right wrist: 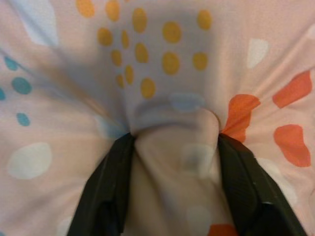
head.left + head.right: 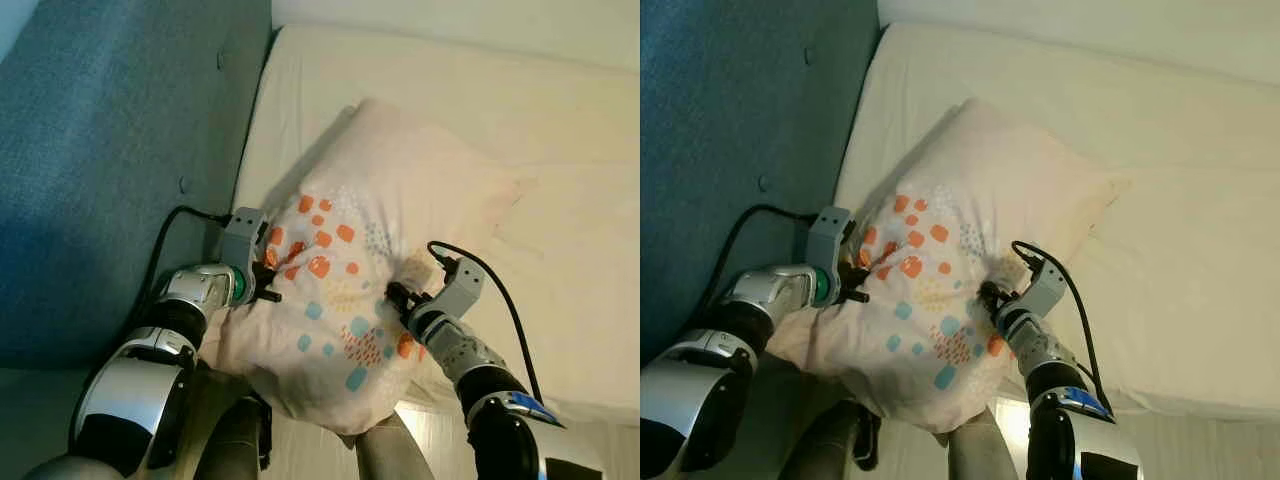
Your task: Clean up the room
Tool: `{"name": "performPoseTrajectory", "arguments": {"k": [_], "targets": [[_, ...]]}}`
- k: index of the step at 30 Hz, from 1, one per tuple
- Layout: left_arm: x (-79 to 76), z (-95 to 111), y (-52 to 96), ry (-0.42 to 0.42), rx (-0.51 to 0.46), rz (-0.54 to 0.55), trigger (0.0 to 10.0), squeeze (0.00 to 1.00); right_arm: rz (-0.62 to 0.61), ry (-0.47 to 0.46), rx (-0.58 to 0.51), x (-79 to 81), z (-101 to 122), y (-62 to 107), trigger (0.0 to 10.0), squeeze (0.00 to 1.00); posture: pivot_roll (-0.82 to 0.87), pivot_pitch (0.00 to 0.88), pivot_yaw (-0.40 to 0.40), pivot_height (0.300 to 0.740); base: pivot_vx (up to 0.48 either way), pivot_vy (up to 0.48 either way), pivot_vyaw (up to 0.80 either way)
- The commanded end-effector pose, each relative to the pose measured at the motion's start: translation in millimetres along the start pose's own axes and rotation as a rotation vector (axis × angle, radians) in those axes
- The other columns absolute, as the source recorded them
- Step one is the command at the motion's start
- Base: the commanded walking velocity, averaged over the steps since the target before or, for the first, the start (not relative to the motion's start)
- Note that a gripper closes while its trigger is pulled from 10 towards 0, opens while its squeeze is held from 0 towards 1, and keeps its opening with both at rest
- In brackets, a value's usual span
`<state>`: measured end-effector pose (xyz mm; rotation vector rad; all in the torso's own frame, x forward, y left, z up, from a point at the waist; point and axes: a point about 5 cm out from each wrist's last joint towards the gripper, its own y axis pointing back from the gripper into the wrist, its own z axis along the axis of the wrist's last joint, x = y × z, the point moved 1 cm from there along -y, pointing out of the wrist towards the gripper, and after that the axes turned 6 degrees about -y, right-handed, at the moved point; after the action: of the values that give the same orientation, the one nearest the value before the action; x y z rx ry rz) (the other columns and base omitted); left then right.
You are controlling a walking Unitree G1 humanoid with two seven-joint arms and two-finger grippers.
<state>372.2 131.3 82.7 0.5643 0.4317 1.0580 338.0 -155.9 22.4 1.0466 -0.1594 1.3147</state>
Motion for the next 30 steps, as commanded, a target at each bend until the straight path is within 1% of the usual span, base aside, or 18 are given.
{"name": "performPoseTrajectory", "arguments": {"k": [1, 4, 10, 24, 26, 28, 30], "targets": [[-4.2, -18.2, -2.8, 0.046, 0.051, -0.031, 0.0, 0.00, -0.027, -0.044, 0.096, -13.9, -23.5, 2.4, 0.0, 0.00, 0.04, 0.347, 0.015, 0.740, 0.000, 0.000, 0.00], [-4.3, -17.3, -2.5, 0.050, 0.047, -0.034, 0.0, 0.00, -0.005, -0.058, 0.085, -11.8, -18.5, 1.9, 0.0, 0.00, 0.05, 0.346, 0.016, 0.740, 0.000, 0.000, 0.00], [-4.1, -16.0, -2.0, 0.054, 0.042, -0.038, 0.0, 0.00, 0.058, -0.058, 0.056, -3.9, -9.3, 0.7, 0.0, 0.00, 0.05, 0.342, 0.019, 0.740, 0.000, 0.000, 0.00], [-6.7, -13.0, -2.3, 0.055, 0.032, -0.049, 0.0, 0.00, 0.119, -0.069, 0.030, 4.3, -3.5, -0.3, 0.0, 0.00, 0.05, 0.334, 0.024, 0.740, 0.000, 0.000, 0.00], [-6.6, -11.8, -1.9, 0.056, 0.028, -0.052, 0.0, 0.00, 0.155, -0.053, 0.005, 9.3, 2.0, -0.5, 0.0, 0.00, 0.05, 0.332, 0.024, 0.740, 0.000, 0.000, 0.00], [-5.3, -10.1, -0.7, 0.056, 0.024, -0.055, 0.0, 0.00, 0.207, -0.008, -0.028, 17.2, 9.0, -0.6, 0.0, 0.00, 0.05, 0.331, 0.026, 0.740, 0.000, 0.000, 0.00], [-4.9, -9.6, -0.3, 0.056, 0.022, -0.056, 0.0, 0.00, 0.224, 0.007, -0.037, 19.7, 10.9, -0.6, 0.0, 0.00, 0.05, 0.331, 0.026, 0.740, 0.000, 0.000, 0.00]]}}
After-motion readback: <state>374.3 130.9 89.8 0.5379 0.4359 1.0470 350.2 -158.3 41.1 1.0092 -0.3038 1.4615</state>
